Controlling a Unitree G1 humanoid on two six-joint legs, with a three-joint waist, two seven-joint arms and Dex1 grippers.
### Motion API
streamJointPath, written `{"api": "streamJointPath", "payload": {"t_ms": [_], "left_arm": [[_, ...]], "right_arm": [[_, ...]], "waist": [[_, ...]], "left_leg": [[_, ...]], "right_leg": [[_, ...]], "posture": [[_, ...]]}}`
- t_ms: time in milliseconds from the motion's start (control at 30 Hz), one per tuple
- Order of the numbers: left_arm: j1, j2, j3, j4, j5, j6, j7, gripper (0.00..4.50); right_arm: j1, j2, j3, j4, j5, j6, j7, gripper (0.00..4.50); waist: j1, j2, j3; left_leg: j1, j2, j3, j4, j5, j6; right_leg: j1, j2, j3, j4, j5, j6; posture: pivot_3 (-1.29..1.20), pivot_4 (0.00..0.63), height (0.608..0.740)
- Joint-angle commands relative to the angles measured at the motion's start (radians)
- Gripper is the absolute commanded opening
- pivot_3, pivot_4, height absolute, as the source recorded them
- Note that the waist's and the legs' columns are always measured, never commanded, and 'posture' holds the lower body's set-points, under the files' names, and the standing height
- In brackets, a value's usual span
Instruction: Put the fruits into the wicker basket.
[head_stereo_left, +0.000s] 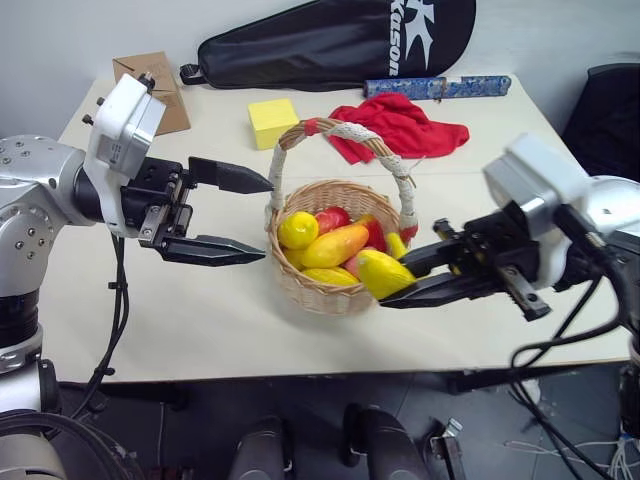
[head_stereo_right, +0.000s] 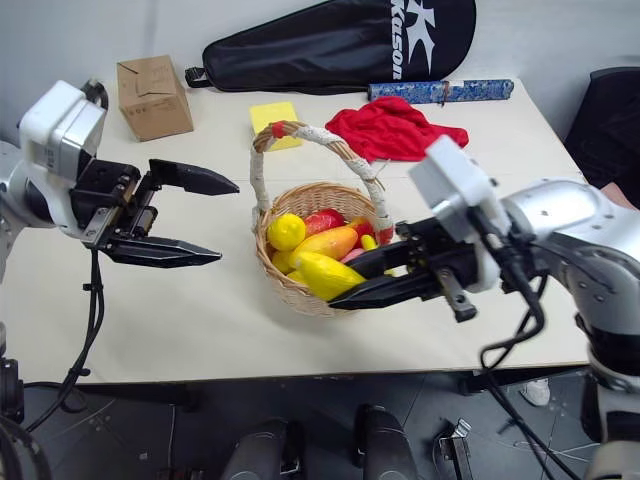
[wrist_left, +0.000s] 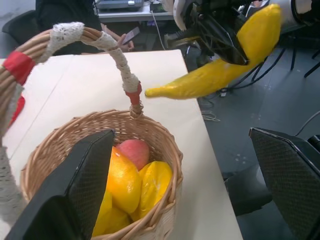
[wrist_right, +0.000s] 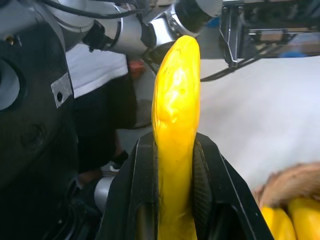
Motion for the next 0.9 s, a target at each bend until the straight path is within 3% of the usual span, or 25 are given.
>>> {"api": "streamJointPath", "payload": {"t_ms": [33, 267, 467, 567, 800, 900], "left_arm": [[-0.012, -0.001, 0.022, -0.03, -0.002, -0.01, 0.012, 4.5], [0.024, -0.002, 0.052, -0.082, -0.028, 0.013, 0.053, 4.5], [0.062, 0.008, 0.086, -0.111, -0.048, 0.035, 0.077, 4.5], [0.073, 0.009, 0.096, -0.114, -0.057, 0.042, 0.083, 4.5], [0.096, 0.011, 0.1, -0.117, -0.059, 0.042, 0.085, 4.5], [0.088, 0.007, 0.095, -0.103, -0.052, 0.034, 0.081, 4.5]], "right_arm": [[-0.05, 0.045, 0.041, 0.029, -0.074, -0.045, 0.033, 0.44], [-0.138, 0.209, 0.246, 0.212, -0.527, -0.309, -0.075, 0.44], [-0.109, 0.204, 0.267, 0.225, -0.628, -0.355, -0.041, 2.48], [-0.057, 0.136, 0.178, 0.138, -0.518, -0.275, 0.024, 3.53], [0.055, -0.037, -0.167, 0.047, -0.109, 0.047, 0.022, 3.53], [0.114, -0.083, -0.302, 0.101, -0.091, 0.117, -0.117, 3.53]], "waist": [[-0.002, 0.0, 0.0], [-0.01, 0.0, 0.0], [-0.005, 0.0, 0.0], [-0.001, 0.0, 0.0], [-0.002, 0.0, 0.0], [-0.004, -0.001, 0.0]], "left_leg": [[0.0, 0.0, 0.0, 0.0, 0.0, 0.001], [0.001, 0.0, 0.004, 0.001, 0.0, 0.001], [0.0, 0.0, 0.004, 0.001, 0.0, 0.001], [0.0, -0.001, 0.003, 0.001, 0.0, 0.001], [0.0, 0.0, 0.003, 0.001, 0.0, 0.002], [0.001, 0.0, 0.003, 0.001, 0.0, 0.002]], "right_leg": [[0.0, 0.0, 0.0, 0.0, 0.0, 0.001], [-0.001, 0.001, 0.003, 0.002, 0.001, 0.002], [-0.002, 0.0, 0.003, 0.001, 0.001, 0.002], [-0.002, 0.0, 0.003, 0.001, 0.001, 0.002], [-0.001, 0.0, 0.003, 0.001, 0.001, 0.002], [0.0, 0.0, 0.003, 0.0, 0.001, 0.002]], "posture": [[0.0, 0.15, 0.74], [0.0, 0.15, 0.74], [0.0, 0.15, 0.74], [0.0, 0.15, 0.74], [0.0, 0.15, 0.74], [0.0, 0.15, 0.74]]}}
